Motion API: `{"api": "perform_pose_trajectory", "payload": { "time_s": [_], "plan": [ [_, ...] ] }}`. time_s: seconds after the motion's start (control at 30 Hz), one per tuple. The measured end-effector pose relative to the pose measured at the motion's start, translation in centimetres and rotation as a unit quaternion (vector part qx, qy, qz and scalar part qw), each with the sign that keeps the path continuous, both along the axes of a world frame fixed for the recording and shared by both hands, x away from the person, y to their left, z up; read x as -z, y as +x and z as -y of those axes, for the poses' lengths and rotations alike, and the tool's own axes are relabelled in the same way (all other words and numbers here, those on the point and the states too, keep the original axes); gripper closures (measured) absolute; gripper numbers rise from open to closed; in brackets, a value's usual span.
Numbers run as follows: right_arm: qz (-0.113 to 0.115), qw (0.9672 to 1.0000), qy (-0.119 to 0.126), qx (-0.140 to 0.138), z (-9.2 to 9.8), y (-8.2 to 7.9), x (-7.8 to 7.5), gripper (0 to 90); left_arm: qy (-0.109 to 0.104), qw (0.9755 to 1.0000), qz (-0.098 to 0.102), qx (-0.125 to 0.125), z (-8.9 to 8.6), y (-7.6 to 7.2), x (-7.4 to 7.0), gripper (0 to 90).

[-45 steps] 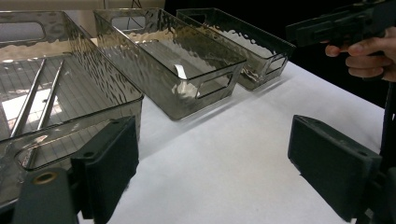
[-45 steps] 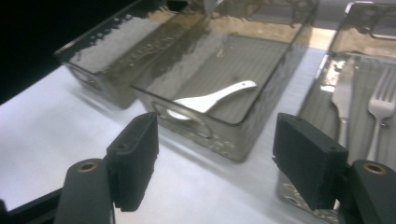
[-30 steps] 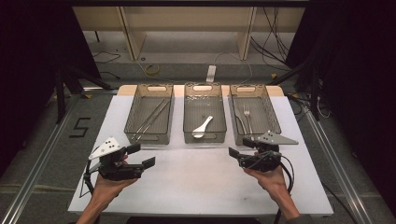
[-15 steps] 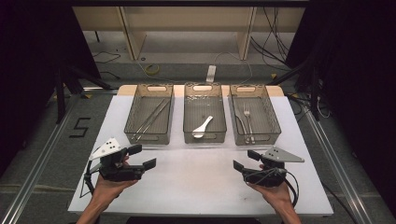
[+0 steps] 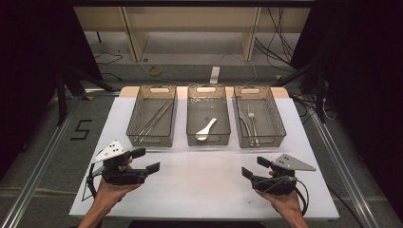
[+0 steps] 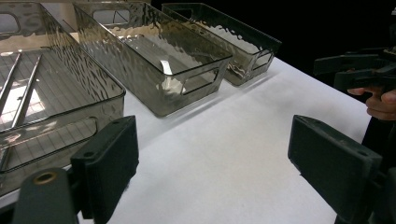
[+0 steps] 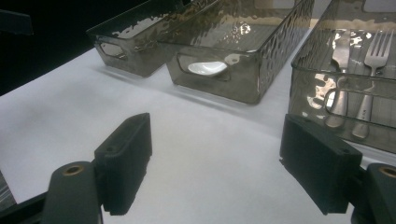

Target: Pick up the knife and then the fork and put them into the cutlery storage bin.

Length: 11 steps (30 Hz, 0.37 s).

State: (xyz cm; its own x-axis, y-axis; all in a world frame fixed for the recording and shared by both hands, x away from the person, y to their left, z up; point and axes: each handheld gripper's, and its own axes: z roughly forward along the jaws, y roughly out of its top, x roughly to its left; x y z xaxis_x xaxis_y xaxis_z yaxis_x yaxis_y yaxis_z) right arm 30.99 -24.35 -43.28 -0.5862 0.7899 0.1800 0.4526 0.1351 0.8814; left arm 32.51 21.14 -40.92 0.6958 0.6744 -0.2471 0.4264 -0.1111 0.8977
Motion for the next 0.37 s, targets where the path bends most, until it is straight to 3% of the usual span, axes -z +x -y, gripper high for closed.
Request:
{"api": "perform_pose_trajectory", "payload": {
  "time_s": [0.37],
  "plan": [
    [-0.001, 1.0, -0.006, 0.003, -0.09, 0.06, -0.02, 24.1, 0.0, 1.0, 0.0, 0.0, -0.01, -0.01, -0.02, 15.6]
  ]
}}
